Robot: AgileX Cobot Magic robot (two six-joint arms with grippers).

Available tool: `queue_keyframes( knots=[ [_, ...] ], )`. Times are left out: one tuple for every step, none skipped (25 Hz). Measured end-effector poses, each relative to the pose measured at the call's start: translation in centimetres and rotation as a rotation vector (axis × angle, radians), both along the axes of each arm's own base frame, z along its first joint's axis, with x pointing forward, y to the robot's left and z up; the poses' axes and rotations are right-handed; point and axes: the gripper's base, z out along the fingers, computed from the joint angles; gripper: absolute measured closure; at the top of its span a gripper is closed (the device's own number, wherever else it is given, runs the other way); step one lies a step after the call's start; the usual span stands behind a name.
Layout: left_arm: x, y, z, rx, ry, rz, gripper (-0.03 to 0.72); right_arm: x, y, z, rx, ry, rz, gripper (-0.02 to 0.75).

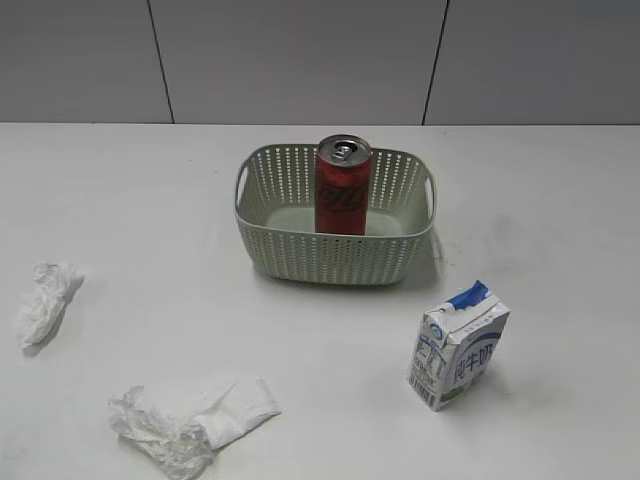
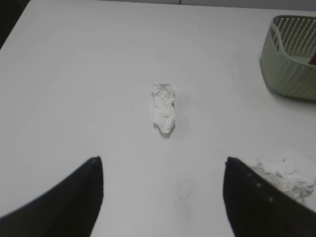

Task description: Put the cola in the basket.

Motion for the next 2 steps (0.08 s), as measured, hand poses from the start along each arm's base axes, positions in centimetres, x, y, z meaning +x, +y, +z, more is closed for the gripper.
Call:
queue_keyframes(
  knots=[
    [-0.07,0.01,0.0,0.0,-0.005,0.0,0.114,0.0,0.0,0.0,0.0,0.0,0.0,0.152],
    [-0.15,0.01,-0.03,-0.001,-0.008,0.0,0.114,0.0,0.0,0.0,0.0,0.0,0.0,0.152]
  ],
)
